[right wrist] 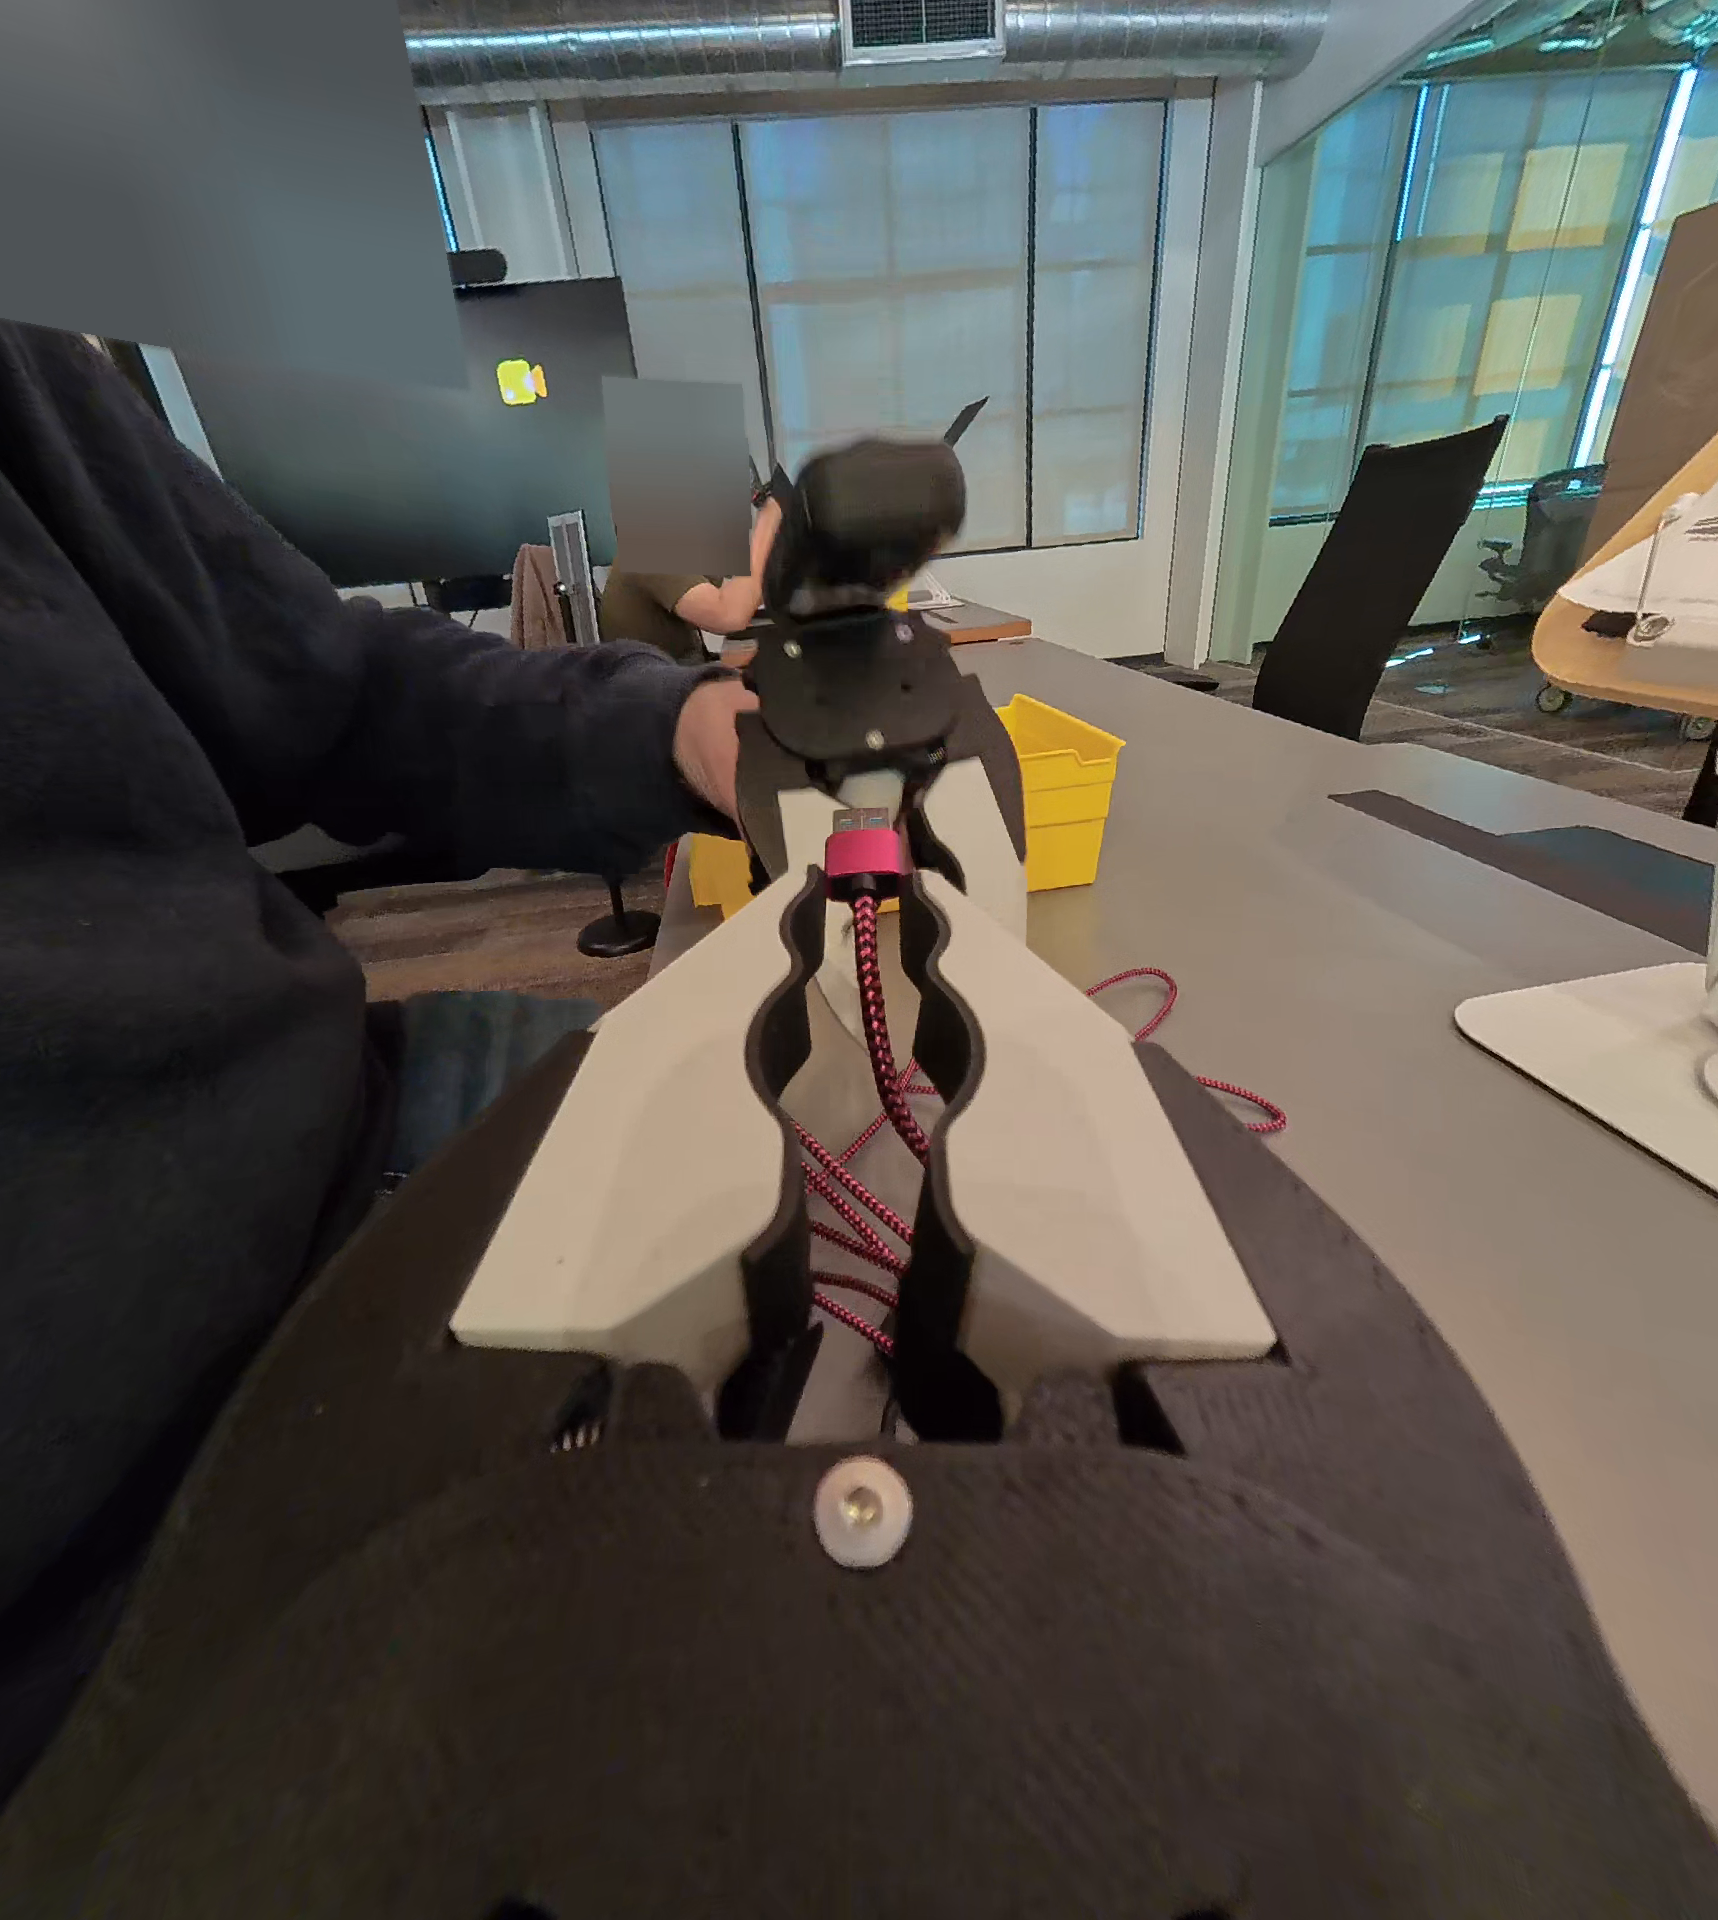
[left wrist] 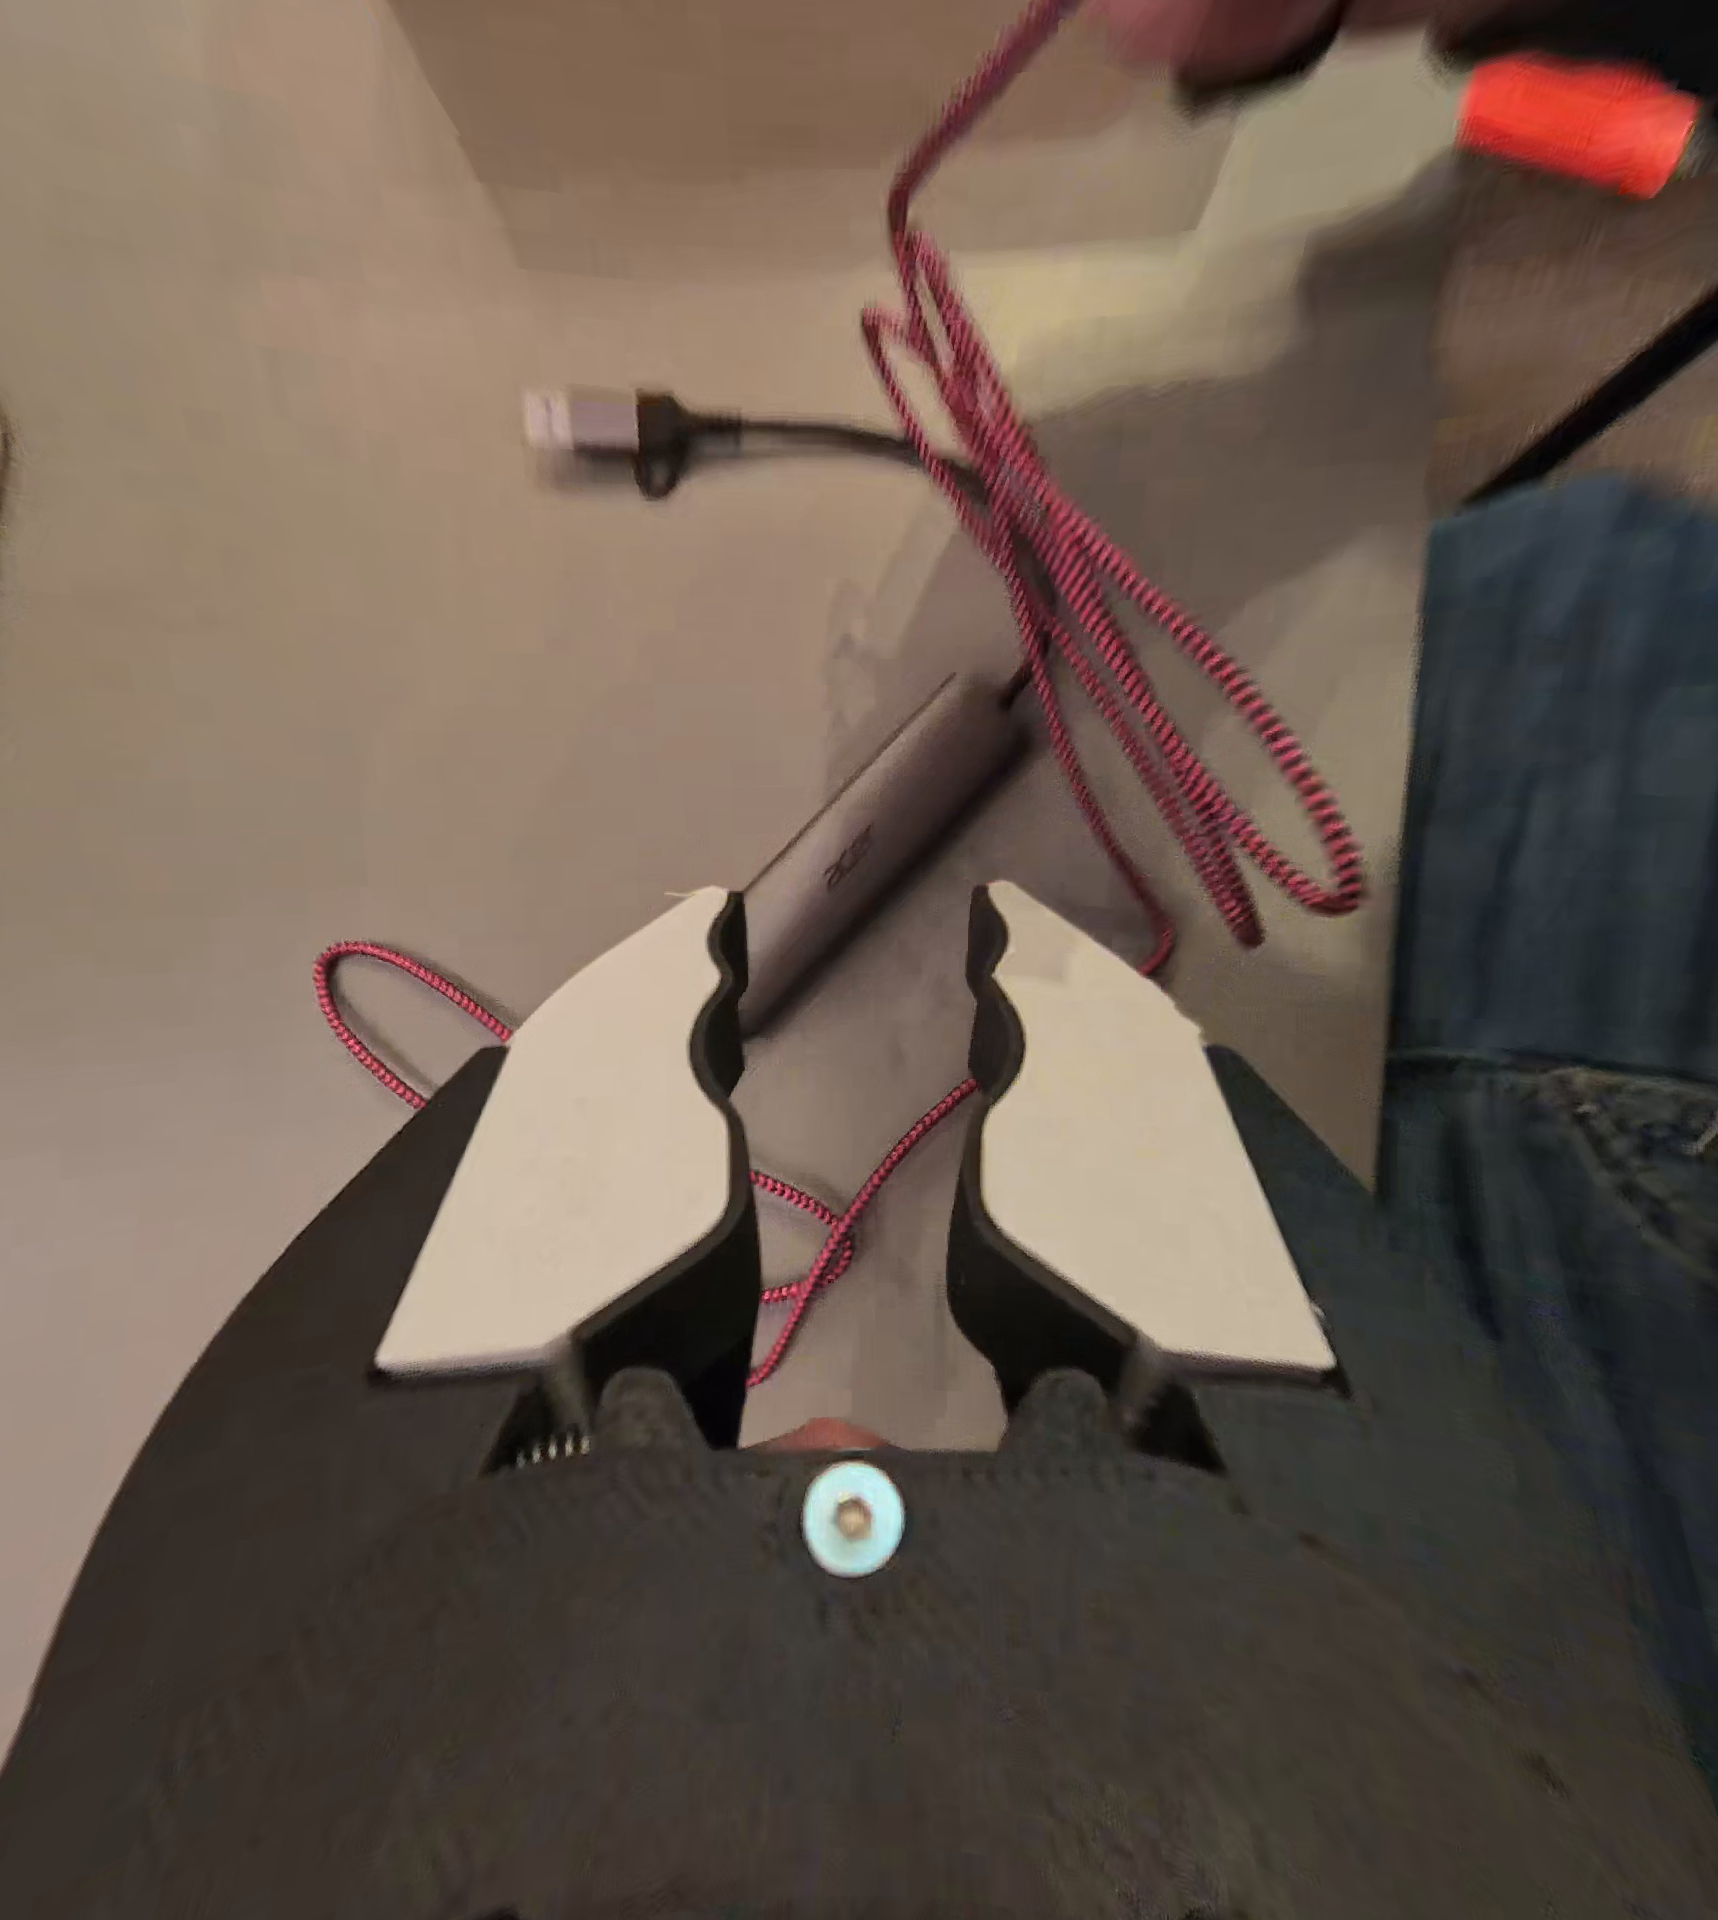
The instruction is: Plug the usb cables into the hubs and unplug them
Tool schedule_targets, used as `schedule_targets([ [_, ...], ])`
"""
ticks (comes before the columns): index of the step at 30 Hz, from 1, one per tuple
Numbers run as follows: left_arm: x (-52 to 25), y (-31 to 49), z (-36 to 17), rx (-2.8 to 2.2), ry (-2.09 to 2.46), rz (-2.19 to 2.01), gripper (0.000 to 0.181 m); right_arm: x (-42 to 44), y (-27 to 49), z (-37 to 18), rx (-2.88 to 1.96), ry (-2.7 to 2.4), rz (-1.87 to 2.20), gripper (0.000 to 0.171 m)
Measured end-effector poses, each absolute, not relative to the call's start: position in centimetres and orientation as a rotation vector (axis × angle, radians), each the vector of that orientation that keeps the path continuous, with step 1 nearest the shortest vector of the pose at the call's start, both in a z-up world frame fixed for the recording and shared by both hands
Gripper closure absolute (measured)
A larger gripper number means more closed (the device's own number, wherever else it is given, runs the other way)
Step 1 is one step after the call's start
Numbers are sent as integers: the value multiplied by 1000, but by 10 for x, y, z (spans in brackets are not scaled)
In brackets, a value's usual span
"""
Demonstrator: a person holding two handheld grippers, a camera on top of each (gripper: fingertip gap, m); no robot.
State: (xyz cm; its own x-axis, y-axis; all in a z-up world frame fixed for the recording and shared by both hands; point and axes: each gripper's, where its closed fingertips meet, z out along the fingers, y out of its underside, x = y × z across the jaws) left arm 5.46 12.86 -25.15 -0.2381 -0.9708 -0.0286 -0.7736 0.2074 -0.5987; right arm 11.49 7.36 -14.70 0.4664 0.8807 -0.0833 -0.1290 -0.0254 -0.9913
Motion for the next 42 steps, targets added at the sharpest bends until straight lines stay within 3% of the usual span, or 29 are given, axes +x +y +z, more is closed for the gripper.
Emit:
schedule_targets([
  [13, 55, 156, -325, -1513, 2532, -131, 144, 124, 63, -151, -1338, -710, 916, 158],
  [19, 55, 167, -326, -2018, 2214, -246, 147, 129, 62, -156, -1340, -699, 910, 159],
  [23, 56, 156, -322, -2383, 1932, -629, 147, 133, 62, -158, -1336, -687, 909, 159],
  [32, 60, 146, -318, -2345, 1925, -787, 151, 137, 62, -168, -1357, -680, 887, 159],
  [37, 47, 145, -321, -2156, 2150, -574, 117, 139, 61, -171, -1366, -678, 878, 159],
  [42, 47, 144, -326, -2069, 2212, -423, 148, 137, 61, -174, -1369, -679, 881, 159],
])
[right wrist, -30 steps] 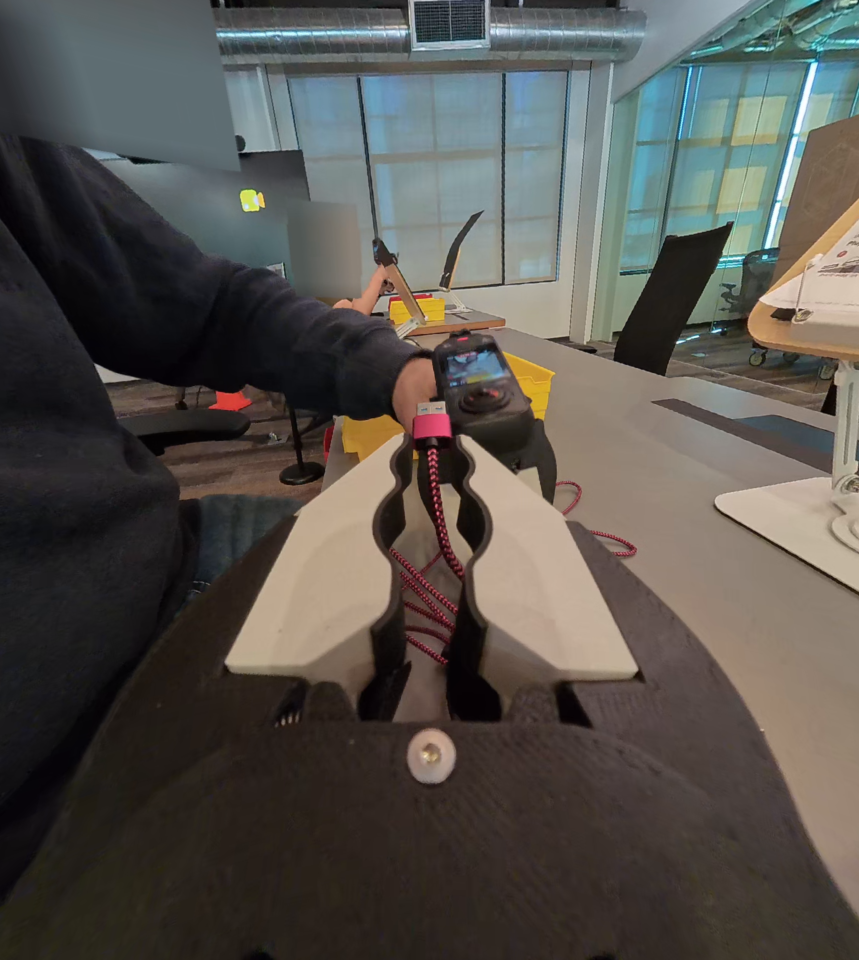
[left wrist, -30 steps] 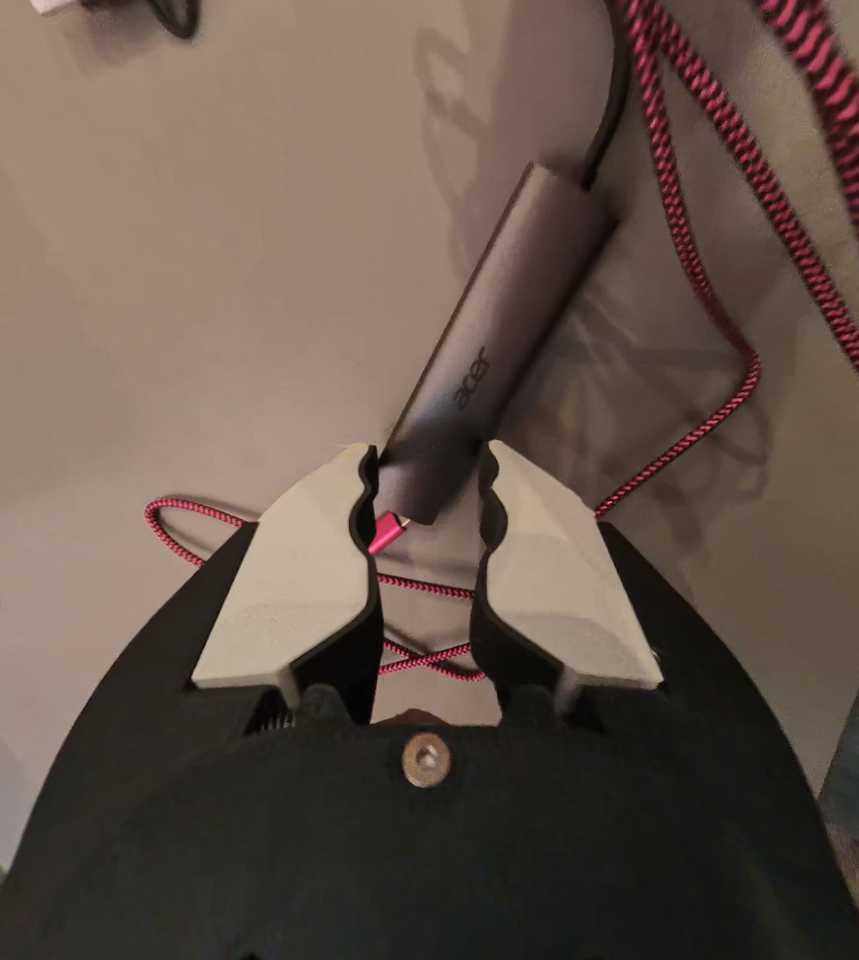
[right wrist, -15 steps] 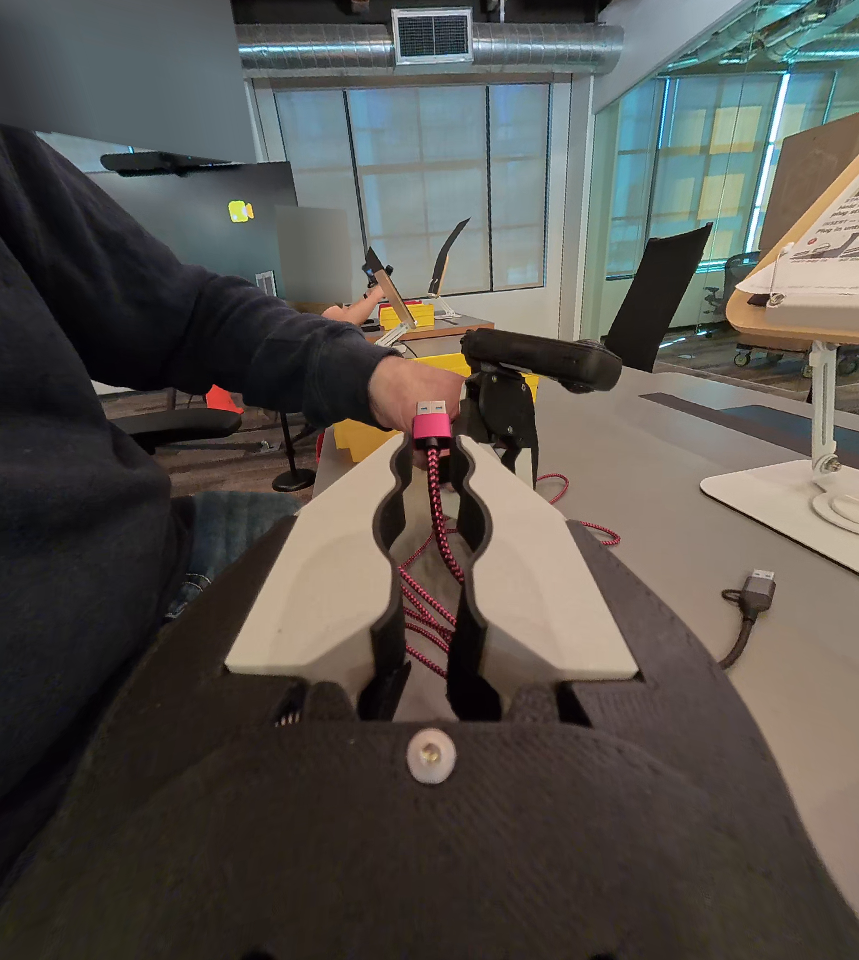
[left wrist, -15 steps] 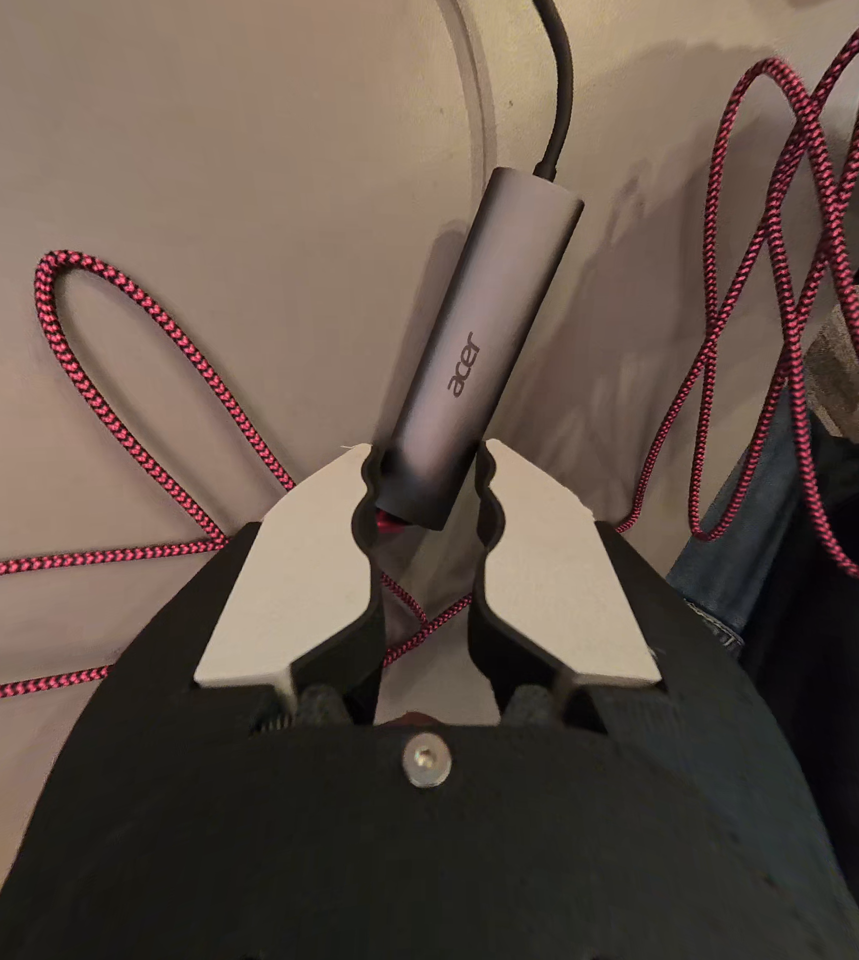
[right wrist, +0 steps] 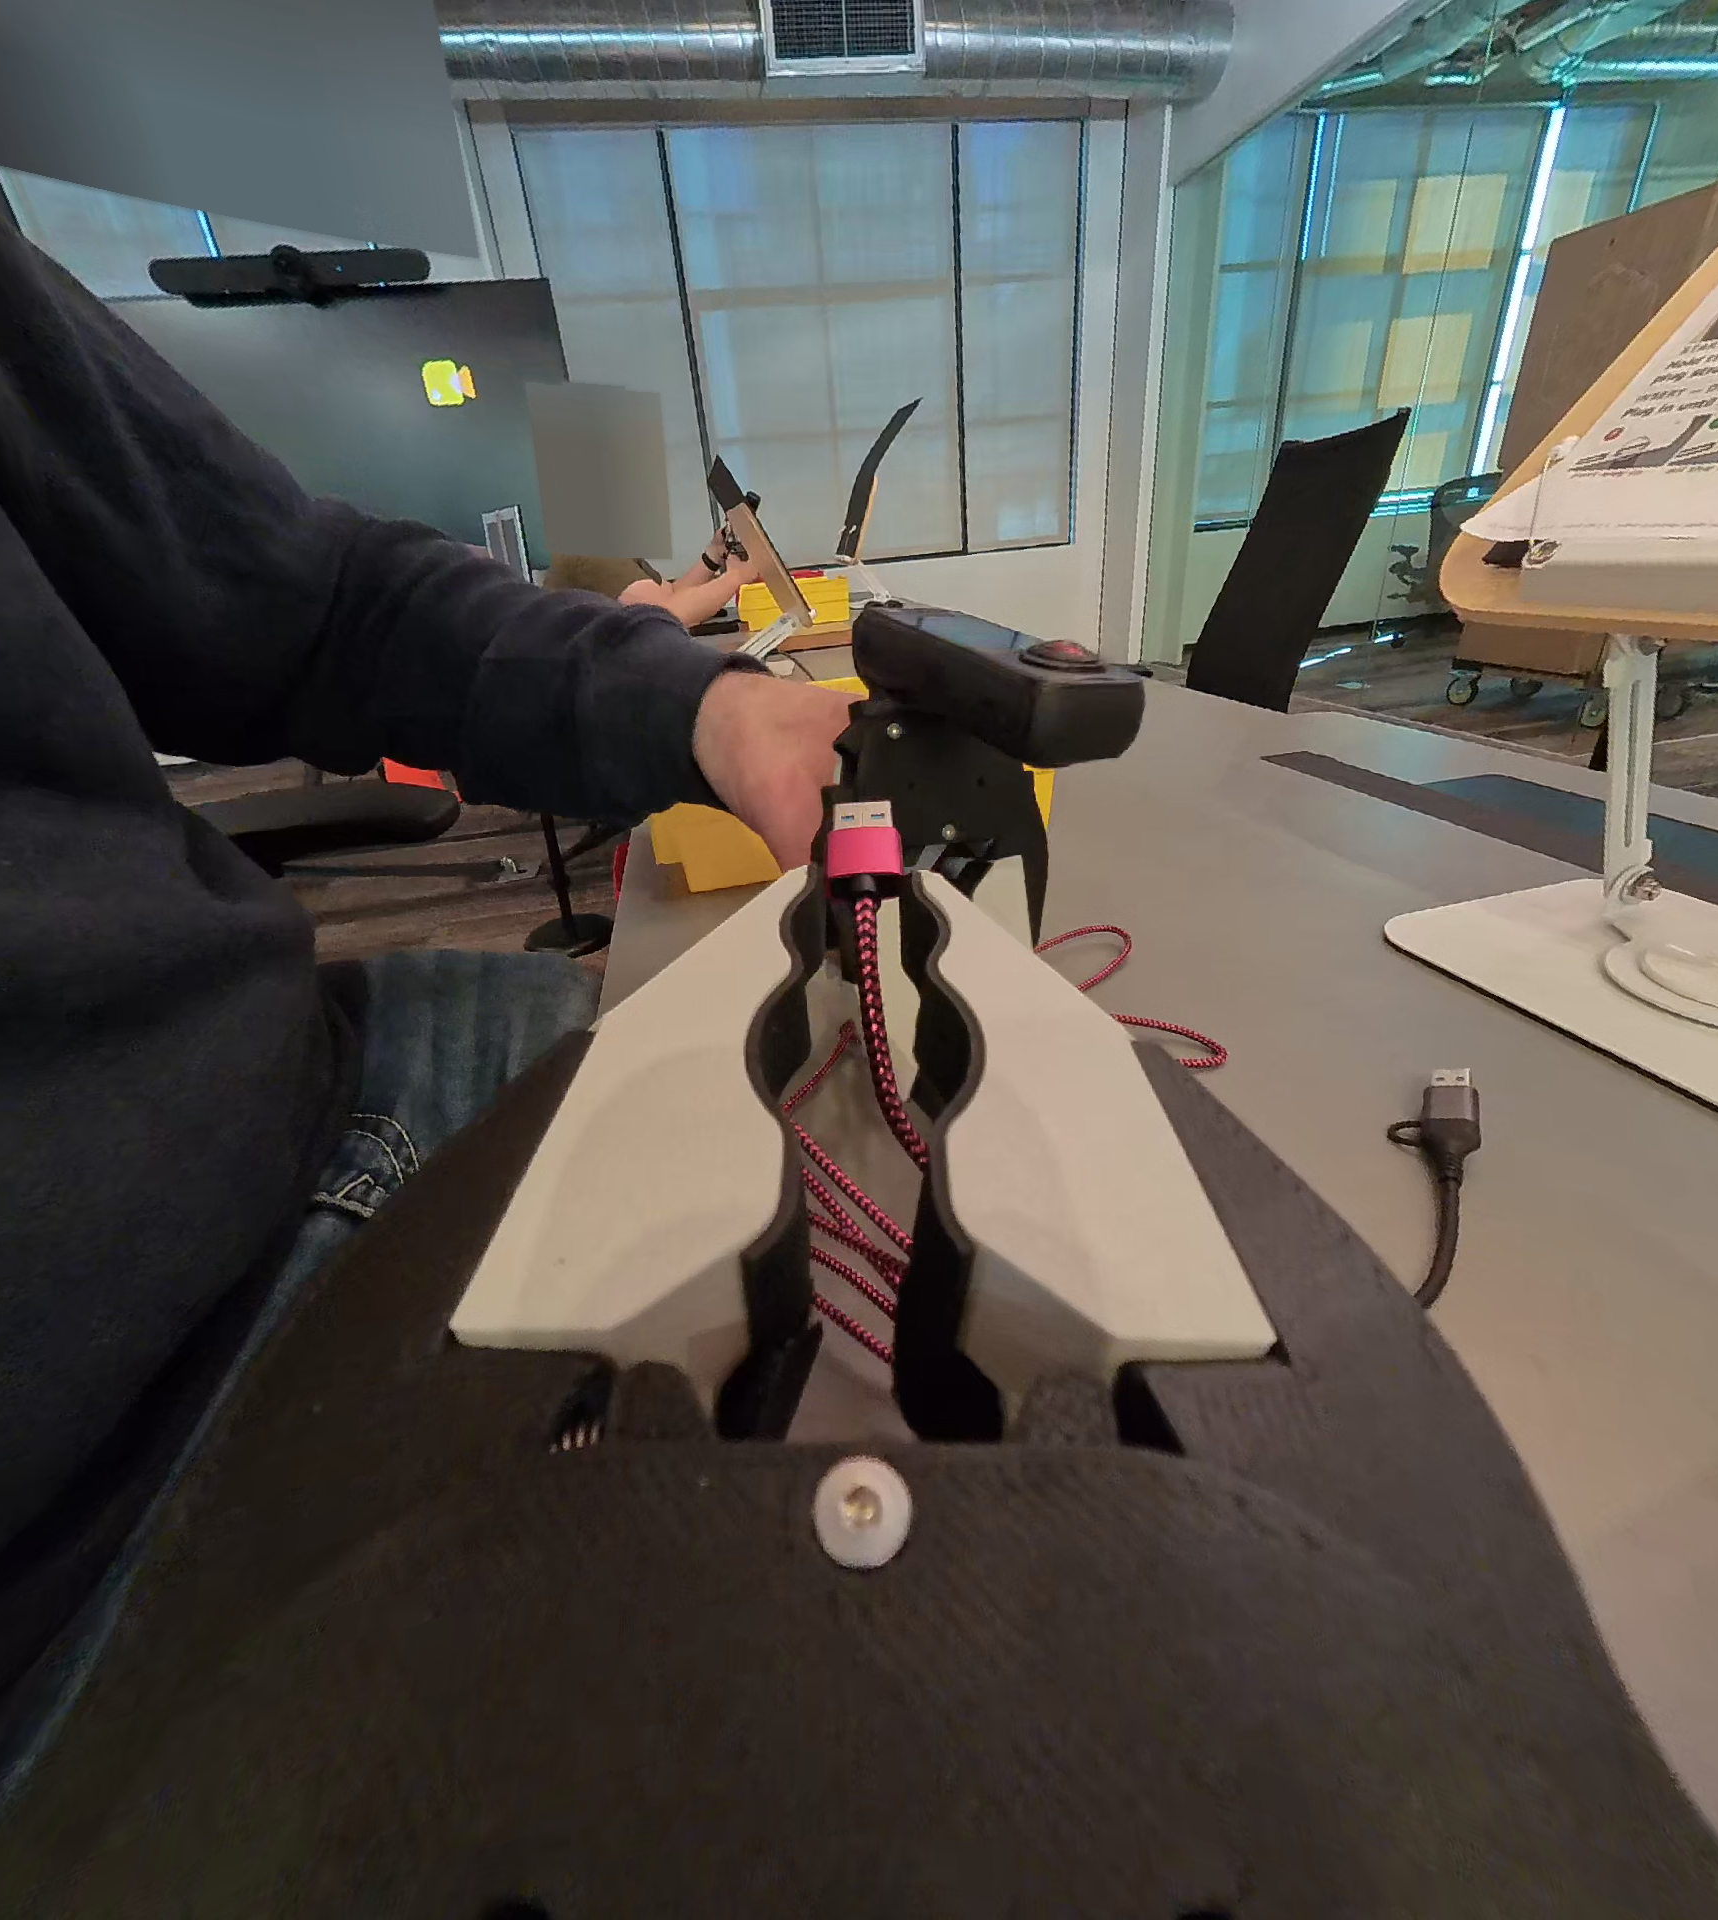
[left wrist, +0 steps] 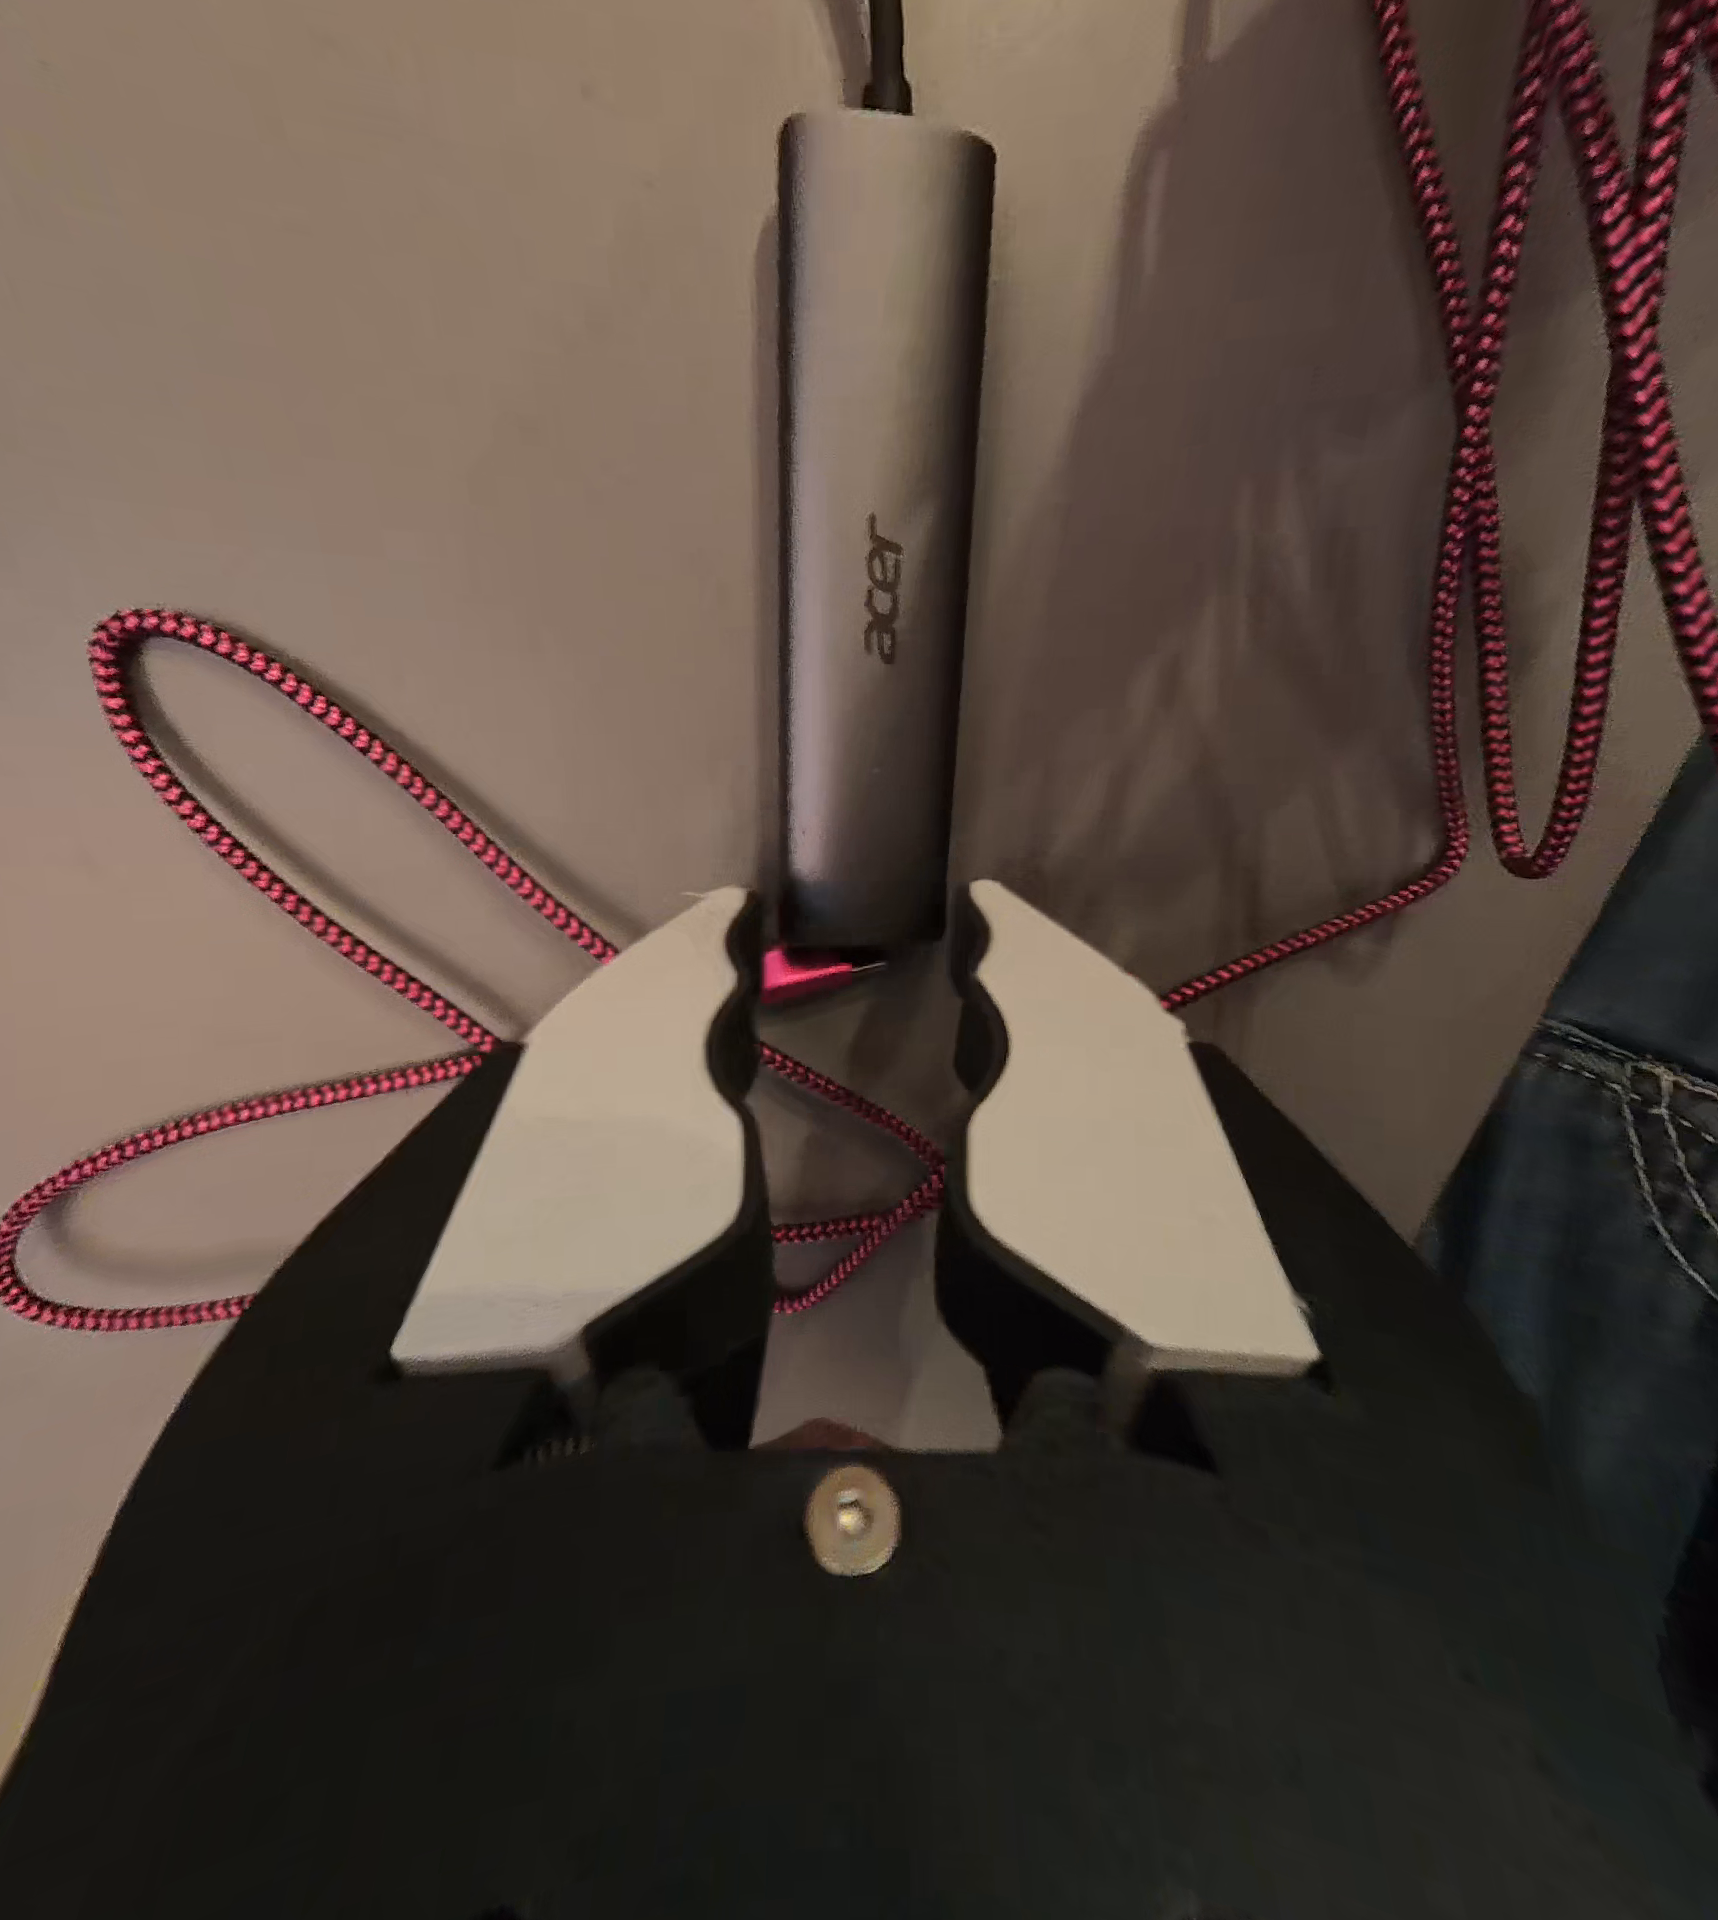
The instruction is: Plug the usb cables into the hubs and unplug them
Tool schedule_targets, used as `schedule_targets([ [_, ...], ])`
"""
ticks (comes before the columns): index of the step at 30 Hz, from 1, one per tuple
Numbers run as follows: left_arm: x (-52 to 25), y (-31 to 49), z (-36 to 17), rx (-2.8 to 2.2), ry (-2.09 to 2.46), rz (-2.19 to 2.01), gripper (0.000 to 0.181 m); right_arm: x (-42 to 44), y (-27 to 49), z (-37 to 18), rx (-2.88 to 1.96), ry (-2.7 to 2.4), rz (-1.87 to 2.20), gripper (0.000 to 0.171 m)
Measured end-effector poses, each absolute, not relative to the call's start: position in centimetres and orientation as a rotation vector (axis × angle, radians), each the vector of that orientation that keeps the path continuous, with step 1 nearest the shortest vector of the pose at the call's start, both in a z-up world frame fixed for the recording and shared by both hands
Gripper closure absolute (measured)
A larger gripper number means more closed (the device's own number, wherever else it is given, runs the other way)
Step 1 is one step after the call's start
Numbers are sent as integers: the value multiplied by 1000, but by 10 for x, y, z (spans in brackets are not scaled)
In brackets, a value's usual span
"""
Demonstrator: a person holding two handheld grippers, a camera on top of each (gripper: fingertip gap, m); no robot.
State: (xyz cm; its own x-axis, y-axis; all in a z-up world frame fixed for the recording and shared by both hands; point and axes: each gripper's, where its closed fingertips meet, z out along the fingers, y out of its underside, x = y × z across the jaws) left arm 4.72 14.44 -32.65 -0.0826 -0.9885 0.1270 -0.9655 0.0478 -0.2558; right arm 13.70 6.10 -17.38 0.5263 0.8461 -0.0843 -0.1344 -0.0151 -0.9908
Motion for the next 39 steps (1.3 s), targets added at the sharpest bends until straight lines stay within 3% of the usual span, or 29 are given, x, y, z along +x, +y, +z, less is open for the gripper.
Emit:
schedule_targets([
  [13, 61, 116, -322, -2291, 1868, -753, 152, 140, 61, -183, -1398, -690, 839, 159],
  [20, 57, 130, -312, -2159, 1903, -614, 152, 143, 61, -185, -1401, -684, 834, 159],
  [32, -9, 184, -207, -2096, 1921, -423, 152, 144, 61, -185, -1398, -686, 830, 159],
  [39, -71, 206, -143, -2103, 2101, -57, 152, 142, 60, -185, -1396, -694, 834, 159],
])
